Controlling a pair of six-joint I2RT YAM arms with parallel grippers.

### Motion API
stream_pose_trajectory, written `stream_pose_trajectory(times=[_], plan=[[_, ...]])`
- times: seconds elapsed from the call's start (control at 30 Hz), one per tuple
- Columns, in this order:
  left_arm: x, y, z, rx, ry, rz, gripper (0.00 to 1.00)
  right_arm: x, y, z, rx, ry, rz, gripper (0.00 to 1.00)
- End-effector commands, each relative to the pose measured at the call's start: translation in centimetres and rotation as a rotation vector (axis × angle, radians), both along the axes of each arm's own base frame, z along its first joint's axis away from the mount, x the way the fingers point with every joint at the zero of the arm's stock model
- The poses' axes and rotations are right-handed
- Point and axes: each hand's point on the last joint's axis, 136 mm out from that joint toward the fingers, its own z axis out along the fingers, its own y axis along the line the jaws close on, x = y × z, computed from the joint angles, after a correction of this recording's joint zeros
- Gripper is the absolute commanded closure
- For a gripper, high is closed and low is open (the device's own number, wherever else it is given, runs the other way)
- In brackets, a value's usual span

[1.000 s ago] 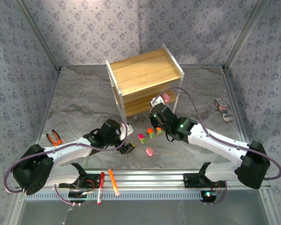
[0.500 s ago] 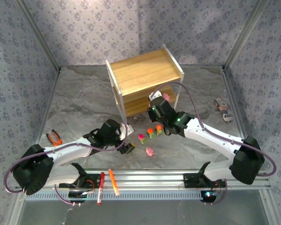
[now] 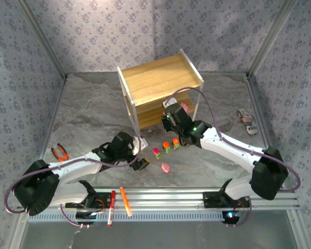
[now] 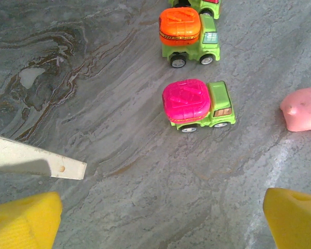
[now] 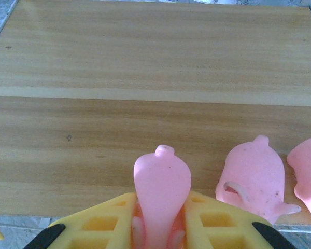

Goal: Place and organize the plastic toys onto the shelf

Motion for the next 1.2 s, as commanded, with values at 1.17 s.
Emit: stream_pose_trajectory(times=[1.17], plan=[[1.1, -0.6, 1.6, -0.038, -0.036, 0.003, 0.01, 2.2, 0.9, 0.1, -0.011, -0.02, 0.003, 0.73]])
